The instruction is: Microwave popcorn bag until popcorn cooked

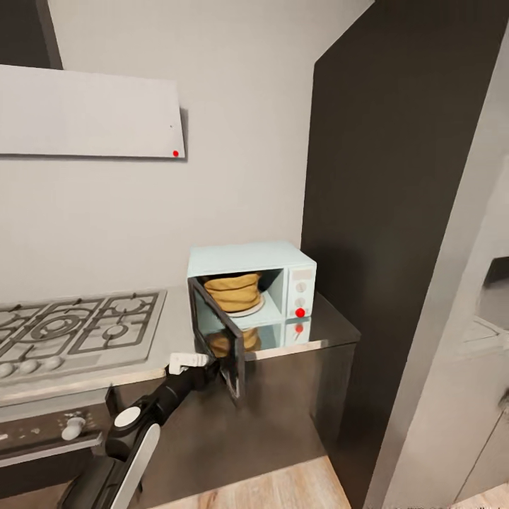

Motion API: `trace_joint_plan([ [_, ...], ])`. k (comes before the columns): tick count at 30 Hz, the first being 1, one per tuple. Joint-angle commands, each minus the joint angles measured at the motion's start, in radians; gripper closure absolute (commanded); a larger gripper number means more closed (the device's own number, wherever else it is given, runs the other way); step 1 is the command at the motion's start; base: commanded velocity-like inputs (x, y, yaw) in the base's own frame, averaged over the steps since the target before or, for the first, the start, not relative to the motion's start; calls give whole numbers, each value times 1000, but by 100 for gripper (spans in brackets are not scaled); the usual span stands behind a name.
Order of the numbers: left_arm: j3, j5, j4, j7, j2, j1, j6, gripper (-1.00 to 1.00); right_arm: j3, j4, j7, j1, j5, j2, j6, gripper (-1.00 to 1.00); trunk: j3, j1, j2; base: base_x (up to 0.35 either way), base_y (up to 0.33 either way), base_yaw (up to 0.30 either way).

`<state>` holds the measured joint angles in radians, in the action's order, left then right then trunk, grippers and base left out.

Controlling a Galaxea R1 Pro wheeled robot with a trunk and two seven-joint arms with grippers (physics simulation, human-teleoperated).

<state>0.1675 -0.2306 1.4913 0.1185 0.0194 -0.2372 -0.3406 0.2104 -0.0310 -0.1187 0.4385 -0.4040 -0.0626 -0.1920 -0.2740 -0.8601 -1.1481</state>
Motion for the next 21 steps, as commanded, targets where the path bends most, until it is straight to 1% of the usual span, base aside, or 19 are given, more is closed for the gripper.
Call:
trace_joint_plan([
  [1,1,-10,1,1,1,-1,-6,-100,9,-1,-2,1,-10,-1,-2,-100,0,0,-1,0,0,-185],
  [8,2,-3,1,-5,0,-1,-10,-100,10,-3,-2,-1,-8,0,-1,-100,7,0,-1,0,0,-190],
  [9,3,35,2,-13,-5,-1,-12,-100,12,-3,-2,-1,-6,0,-3,-100,8,0,-1,0,0,-200],
  [10,3,51,1,-15,-7,-1,-13,-100,16,-3,-4,-1,-5,0,-5,-100,9,0,-1,0,0,-205],
  [11,8,55,3,-16,-9,-1,-14,-100,18,-3,-4,-6,32,-1,-7,-100,10,0,-1,0,0,-210],
  [12,8,56,4,-16,-10,-1,-14,-100,18,-3,-4,-16,48,-1,-7,-100,11,0,-1,0,0,-212],
  [14,9,57,5,-16,-10,-1,-14,-100,18,-3,-4,-25,62,-1,-7,-100,13,0,-1,0,0,-213],
  [19,9,56,8,-16,-10,-1,-15,-100,18,-4,-4,-29,67,1,-6,-100,17,0,-1,0,0,-215],
  [21,10,56,10,-16,-10,-1,-15,-100,19,-4,-4,-29,68,1,-6,-100,18,0,-1,0,0,-106],
])
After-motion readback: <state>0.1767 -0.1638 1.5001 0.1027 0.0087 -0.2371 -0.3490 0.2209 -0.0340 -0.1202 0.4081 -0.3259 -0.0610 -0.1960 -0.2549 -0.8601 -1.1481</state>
